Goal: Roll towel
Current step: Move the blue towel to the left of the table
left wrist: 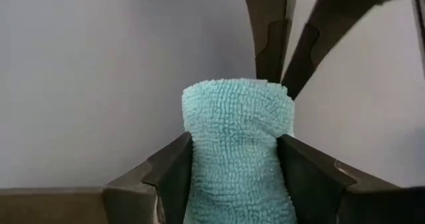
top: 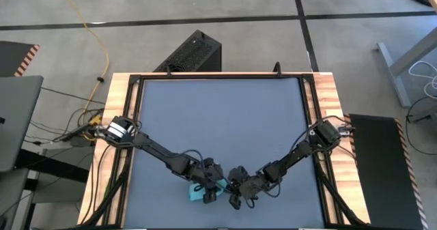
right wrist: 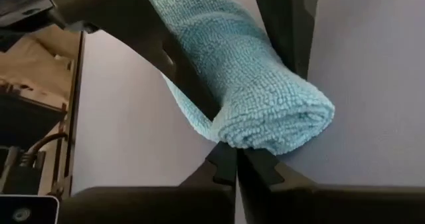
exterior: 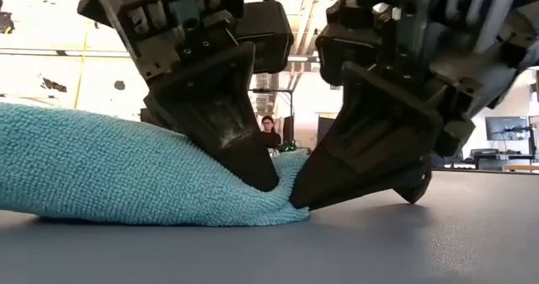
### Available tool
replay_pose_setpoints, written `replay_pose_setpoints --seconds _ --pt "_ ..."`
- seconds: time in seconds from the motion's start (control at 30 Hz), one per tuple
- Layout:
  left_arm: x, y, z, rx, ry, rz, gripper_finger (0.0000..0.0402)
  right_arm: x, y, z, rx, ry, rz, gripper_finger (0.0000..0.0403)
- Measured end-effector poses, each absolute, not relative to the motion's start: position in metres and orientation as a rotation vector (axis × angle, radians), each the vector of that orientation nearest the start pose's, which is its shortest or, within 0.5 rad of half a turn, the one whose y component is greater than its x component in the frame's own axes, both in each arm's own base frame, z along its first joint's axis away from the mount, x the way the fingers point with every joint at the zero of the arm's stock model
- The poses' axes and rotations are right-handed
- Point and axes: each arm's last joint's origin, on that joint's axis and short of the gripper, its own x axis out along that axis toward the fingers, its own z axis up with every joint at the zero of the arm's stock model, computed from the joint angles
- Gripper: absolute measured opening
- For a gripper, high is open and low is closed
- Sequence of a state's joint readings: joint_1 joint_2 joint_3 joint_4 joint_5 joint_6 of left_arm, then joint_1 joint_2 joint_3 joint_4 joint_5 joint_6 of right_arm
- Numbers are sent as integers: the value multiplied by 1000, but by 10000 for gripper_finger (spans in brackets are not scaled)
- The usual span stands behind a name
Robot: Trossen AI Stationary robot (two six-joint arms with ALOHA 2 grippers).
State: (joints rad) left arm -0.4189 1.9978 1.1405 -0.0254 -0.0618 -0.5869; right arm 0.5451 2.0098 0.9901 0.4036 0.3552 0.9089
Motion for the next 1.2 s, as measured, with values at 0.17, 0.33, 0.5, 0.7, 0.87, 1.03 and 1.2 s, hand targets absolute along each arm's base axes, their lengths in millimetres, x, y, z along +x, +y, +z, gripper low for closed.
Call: replay_pose_setpoints --seconds 0.17,0.33,0.5,0.7,0.87,1.03,1.2 --pt "361 -159 117 -384 1018 -16 154 341 187 110 671 641 -53 73" --pt "357 -158 114 -415 1085 -21 50 341 179 119 714 719 -17 119" --pt "350 -158 117 -461 1153 15 26 326 174 149 627 718 -99 128" --pt "320 -159 134 -394 1210 271 26 289 171 190 443 663 -292 116" --pt "271 -151 138 -420 1163 552 26 268 166 217 395 628 -326 112" --pt "204 -134 133 -658 998 839 26 258 161 231 383 601 -344 111" --pt "149 -116 129 -887 836 959 26 255 158 233 371 610 -353 111"
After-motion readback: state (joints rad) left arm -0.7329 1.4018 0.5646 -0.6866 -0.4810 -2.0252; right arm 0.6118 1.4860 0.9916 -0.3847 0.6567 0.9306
